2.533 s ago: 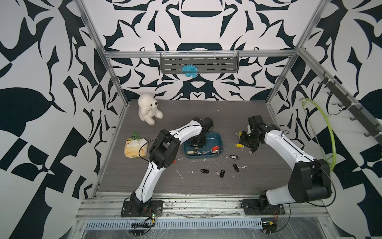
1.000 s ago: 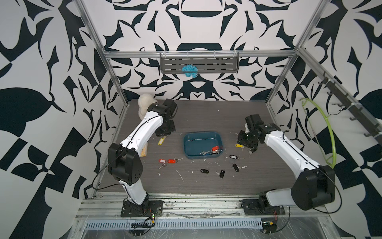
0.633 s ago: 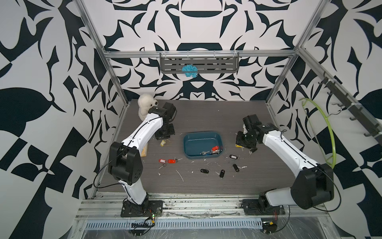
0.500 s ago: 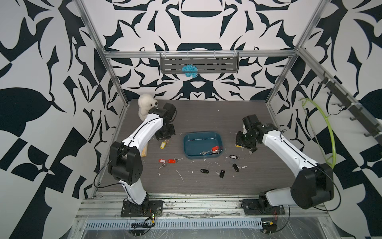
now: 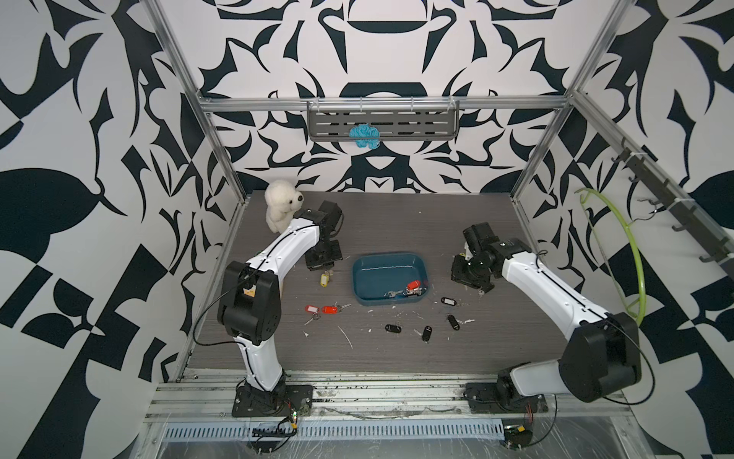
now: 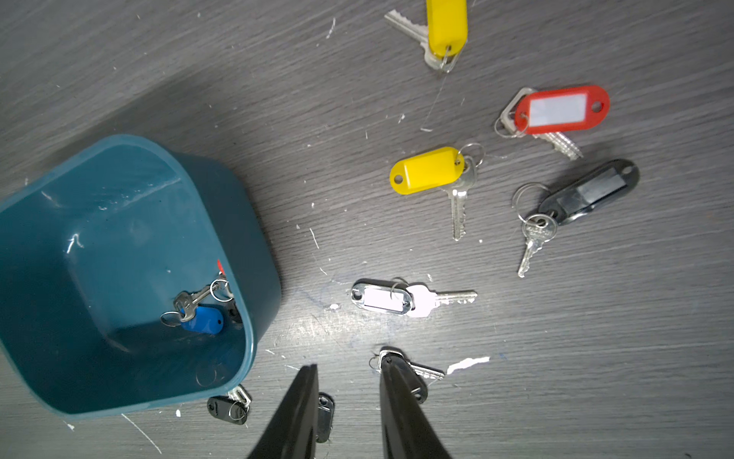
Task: Take the keys out of the storage box
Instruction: Place the key in the storage box.
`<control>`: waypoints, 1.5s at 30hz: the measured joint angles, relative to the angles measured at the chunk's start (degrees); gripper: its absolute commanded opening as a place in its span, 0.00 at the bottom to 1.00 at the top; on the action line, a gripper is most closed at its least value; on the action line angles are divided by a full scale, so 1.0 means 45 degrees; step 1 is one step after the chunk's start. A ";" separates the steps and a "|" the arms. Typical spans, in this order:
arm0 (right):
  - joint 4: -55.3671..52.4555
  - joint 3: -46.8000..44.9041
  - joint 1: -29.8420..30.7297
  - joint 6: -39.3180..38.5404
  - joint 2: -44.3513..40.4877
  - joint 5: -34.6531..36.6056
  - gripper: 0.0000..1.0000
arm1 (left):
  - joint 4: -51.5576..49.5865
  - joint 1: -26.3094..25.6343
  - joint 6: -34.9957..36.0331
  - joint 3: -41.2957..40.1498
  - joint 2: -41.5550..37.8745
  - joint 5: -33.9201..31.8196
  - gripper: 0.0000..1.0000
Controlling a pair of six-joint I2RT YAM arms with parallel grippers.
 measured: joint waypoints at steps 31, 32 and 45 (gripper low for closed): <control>0.0083 -0.0316 0.0131 0.0107 -0.0112 0.0107 0.32 | -0.1054 -0.4279 -0.1093 0.6251 0.2934 0.1069 0.00; 0.0083 -0.0325 0.0131 0.0112 -0.0112 0.0107 0.32 | -0.0952 -0.4357 -0.1146 0.6203 0.3079 0.1175 0.00; 0.0189 -0.0549 0.0204 0.0185 -0.0112 0.0097 0.32 | 0.0704 -0.4405 -0.1316 0.4415 0.4245 0.2016 0.14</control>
